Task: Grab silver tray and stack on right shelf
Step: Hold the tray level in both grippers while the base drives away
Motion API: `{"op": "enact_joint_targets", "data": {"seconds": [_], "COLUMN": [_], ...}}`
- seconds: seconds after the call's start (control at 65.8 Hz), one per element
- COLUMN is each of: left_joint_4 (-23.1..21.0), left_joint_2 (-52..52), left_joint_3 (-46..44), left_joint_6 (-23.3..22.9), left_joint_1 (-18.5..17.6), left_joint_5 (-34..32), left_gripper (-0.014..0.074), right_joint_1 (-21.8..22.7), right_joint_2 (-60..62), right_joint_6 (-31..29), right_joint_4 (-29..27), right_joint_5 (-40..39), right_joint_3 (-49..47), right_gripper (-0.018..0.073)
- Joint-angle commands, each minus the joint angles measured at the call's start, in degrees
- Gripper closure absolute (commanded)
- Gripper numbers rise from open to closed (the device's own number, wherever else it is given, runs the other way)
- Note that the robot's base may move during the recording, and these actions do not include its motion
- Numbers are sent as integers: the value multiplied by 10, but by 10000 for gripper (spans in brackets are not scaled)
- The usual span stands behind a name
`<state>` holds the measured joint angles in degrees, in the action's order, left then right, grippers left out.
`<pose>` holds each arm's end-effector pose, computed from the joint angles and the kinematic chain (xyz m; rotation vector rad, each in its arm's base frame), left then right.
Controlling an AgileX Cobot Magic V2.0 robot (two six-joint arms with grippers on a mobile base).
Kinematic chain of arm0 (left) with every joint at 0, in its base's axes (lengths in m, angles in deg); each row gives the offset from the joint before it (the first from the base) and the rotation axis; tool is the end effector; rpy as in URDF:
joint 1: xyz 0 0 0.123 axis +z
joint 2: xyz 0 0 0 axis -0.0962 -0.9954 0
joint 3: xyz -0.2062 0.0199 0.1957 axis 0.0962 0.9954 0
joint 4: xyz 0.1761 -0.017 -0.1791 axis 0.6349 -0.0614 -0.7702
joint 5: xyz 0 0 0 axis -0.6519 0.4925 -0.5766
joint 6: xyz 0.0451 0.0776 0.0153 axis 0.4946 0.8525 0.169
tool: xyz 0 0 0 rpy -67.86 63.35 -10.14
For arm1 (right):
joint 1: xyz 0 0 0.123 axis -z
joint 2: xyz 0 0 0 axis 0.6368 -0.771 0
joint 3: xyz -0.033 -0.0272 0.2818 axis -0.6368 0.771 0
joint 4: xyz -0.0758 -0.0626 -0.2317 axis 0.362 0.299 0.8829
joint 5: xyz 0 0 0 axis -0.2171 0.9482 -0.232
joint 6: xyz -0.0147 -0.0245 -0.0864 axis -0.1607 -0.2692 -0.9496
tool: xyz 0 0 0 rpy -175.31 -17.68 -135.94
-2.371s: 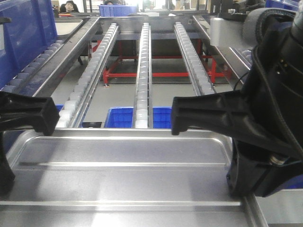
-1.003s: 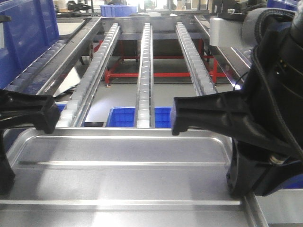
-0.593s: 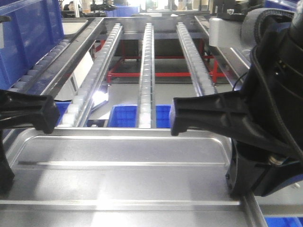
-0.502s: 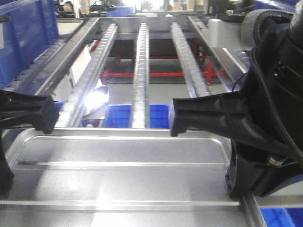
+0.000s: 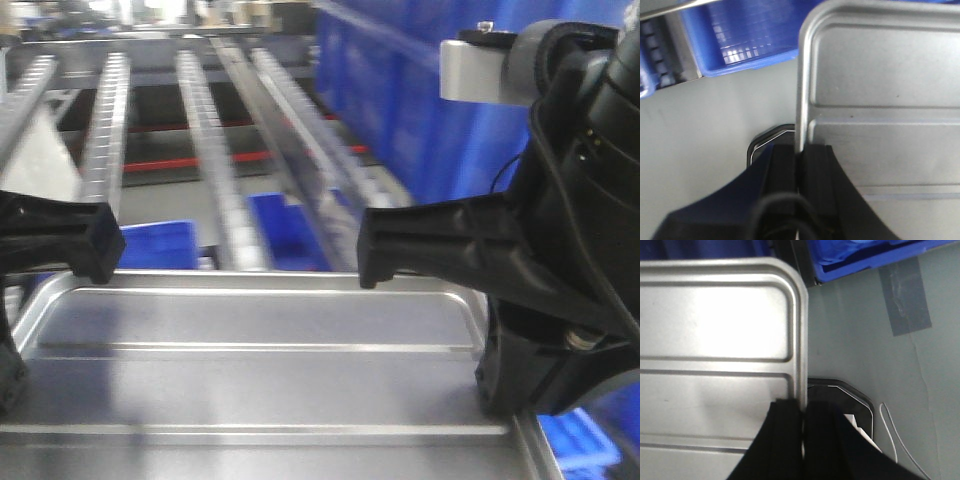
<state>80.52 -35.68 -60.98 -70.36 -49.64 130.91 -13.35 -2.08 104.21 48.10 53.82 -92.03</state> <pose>0.1348 -0.1610 0.2315 0.1093 2.7861 -0.1624 0.1553 0.1737 0.2251 0.1492 2.7349 0.2660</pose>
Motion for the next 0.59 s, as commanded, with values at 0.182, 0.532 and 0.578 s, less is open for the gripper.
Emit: {"op": "enact_joint_targets", "data": {"seconds": [0.182,0.532,0.578], "left_joint_4": [17,17,17], "left_joint_2": [9,9,9], "left_joint_3": [-15,-15,-15], "left_joint_6": [1,1,1], "left_joint_1": [-2,-2,-2], "left_joint_5": [15,15,15], "left_gripper": [689,689,689], "right_joint_1": [1,1,1], "right_joint_2": [14,14,14], "right_joint_6": [0,0,0], "right_joint_4": [28,28,28], "right_joint_5": [16,16,16], "right_joint_3": [-10,-10,-10], "right_gripper": [492,492,492]}}
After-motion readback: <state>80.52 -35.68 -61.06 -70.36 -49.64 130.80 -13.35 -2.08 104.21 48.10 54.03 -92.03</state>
